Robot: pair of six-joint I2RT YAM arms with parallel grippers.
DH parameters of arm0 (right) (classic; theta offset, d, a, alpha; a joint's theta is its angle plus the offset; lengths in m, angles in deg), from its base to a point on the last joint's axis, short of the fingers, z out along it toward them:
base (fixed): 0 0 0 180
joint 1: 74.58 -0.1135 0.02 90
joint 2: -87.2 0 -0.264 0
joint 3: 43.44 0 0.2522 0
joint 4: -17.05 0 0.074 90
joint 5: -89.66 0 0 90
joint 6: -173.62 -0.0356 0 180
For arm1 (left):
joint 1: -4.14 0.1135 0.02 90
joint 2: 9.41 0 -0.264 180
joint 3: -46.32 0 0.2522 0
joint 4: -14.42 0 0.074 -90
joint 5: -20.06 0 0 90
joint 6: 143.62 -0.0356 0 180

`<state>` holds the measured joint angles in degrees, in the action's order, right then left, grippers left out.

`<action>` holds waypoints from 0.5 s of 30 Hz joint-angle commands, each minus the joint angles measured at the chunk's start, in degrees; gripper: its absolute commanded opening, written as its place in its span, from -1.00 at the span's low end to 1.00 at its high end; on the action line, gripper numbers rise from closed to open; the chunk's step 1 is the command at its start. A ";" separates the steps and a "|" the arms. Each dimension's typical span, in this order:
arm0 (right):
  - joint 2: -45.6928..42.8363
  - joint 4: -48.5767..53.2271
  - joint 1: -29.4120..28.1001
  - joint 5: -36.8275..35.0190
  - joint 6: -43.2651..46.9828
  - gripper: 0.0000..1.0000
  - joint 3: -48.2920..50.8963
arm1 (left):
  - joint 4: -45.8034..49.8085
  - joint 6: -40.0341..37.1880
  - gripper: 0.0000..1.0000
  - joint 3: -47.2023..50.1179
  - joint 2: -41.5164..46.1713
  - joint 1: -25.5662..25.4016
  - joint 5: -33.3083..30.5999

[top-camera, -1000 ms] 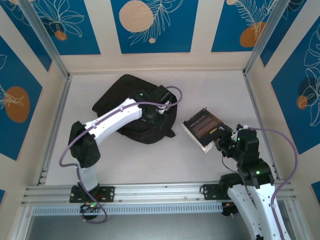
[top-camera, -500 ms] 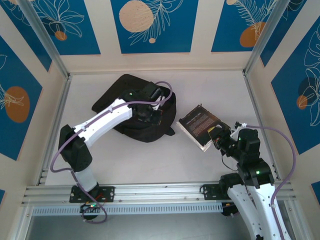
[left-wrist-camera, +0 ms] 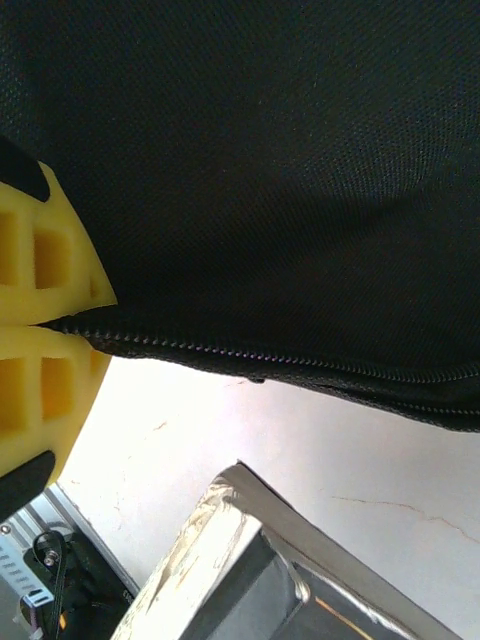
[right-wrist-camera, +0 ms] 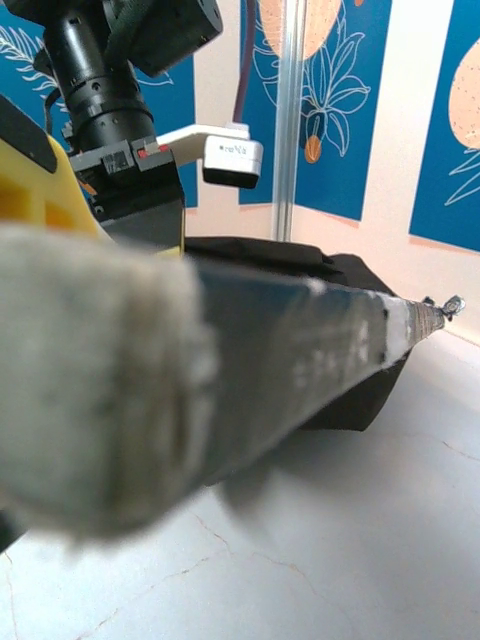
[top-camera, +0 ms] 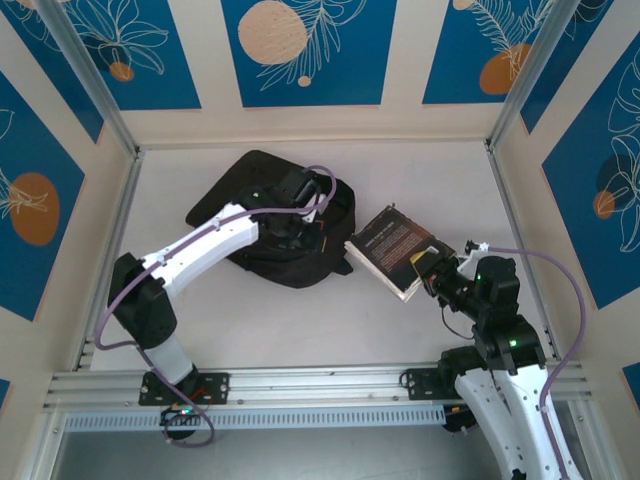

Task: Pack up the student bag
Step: Open the student bag at the center of the table.

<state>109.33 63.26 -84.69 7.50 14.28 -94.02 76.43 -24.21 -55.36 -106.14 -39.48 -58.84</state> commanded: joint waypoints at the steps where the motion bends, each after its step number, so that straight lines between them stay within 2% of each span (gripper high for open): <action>1: -0.06 -4.19 0.18 2.44 1.03 -1.00 -1.34 | -3.73 1.54 -1.00 -0.04 1.40 -0.15 5.08; 15: -0.16 -4.04 0.19 3.24 1.30 -1.00 0.22 | -5.51 2.48 -0.95 -0.18 -1.71 0.29 8.49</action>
<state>109.57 62.95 -84.69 8.96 14.67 -93.91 74.28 -23.42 -54.90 -107.49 -39.20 -55.94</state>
